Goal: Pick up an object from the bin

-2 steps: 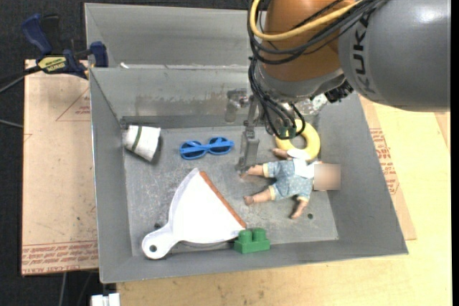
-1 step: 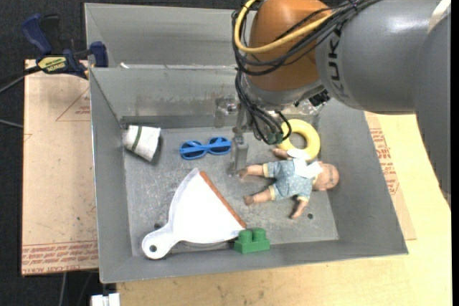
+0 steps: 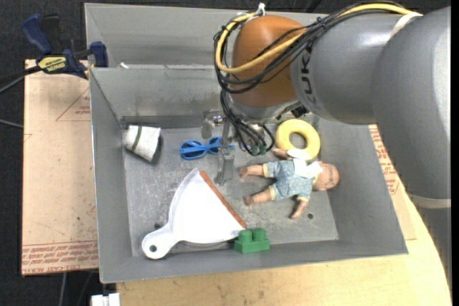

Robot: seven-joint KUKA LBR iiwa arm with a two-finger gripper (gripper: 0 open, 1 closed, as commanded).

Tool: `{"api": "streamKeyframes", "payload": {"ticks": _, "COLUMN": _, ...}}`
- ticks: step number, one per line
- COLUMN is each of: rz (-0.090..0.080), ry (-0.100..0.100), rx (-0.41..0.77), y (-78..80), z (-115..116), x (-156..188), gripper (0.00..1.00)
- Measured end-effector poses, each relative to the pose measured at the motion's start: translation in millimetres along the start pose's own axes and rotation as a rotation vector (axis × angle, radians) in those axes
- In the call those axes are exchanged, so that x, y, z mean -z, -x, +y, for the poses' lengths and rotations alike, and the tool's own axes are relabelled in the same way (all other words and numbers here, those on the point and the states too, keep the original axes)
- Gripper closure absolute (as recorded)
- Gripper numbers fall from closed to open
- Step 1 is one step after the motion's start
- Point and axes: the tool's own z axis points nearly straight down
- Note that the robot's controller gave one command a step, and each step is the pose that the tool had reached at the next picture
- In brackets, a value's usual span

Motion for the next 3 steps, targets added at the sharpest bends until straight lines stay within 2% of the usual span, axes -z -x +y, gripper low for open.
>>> {"api": "streamKeyframes", "payload": {"ticks": 1, "rz": -0.004, "ry": 0.001, "rx": -0.228, "y": 31.8, "z": 7.1, "x": -52.1, "gripper": 1.0}}
{"api": "streamKeyframes", "payload": {"ticks": 2, "rz": -0.004, "ry": 0.002, "rx": -0.229, "y": 31.8, "z": 7.0, "x": -52.1, "gripper": 1.0}}
{"api": "streamKeyframes", "payload": {"ticks": 3, "rz": -0.007, "ry": 0.003, "rx": -0.24, "y": 35.5, "z": 7.1, "x": 62.1, "gripper": 1.0}}
